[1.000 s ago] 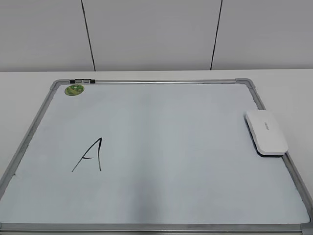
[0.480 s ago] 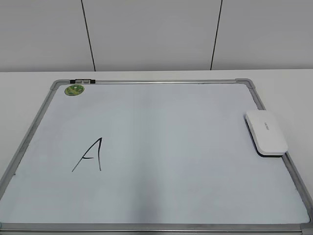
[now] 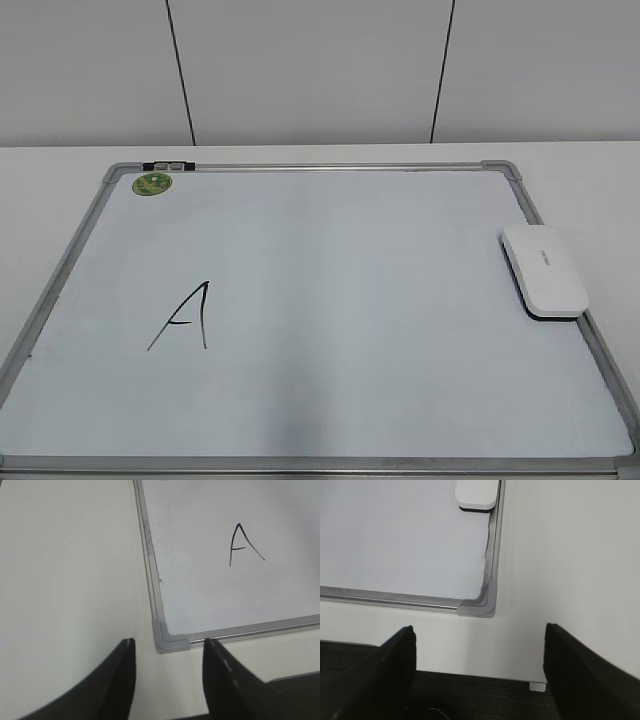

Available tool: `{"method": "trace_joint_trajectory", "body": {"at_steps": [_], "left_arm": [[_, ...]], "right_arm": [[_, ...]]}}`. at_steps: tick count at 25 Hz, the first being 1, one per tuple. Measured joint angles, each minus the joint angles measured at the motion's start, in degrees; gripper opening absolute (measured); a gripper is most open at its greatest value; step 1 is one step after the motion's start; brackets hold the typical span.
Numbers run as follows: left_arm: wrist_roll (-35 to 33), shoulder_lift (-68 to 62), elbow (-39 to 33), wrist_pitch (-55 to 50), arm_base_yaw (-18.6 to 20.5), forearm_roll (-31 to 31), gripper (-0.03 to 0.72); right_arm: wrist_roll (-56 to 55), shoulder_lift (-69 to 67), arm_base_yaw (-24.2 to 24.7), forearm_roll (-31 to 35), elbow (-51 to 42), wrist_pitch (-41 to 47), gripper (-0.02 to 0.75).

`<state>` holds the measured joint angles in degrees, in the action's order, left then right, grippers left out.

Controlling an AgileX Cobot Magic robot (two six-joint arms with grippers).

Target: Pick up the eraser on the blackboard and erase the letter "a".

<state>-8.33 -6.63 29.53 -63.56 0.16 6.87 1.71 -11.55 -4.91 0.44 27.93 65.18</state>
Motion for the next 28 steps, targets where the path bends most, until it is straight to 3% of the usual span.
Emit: {"method": "trace_joint_trajectory", "body": {"at_steps": [11, 28], "left_arm": [[0.0, 5.0, 0.0, 0.0, 0.1, -0.1, 0.268], [0.0, 6.1, -0.1, 0.0, 0.1, -0.1, 0.263]], "right_arm": [[0.0, 5.6, 2.0, -0.1, 0.0, 0.0, 0.589], [0.0, 12.5, 3.7, -0.4, 0.0, 0.0, 0.589]]}}
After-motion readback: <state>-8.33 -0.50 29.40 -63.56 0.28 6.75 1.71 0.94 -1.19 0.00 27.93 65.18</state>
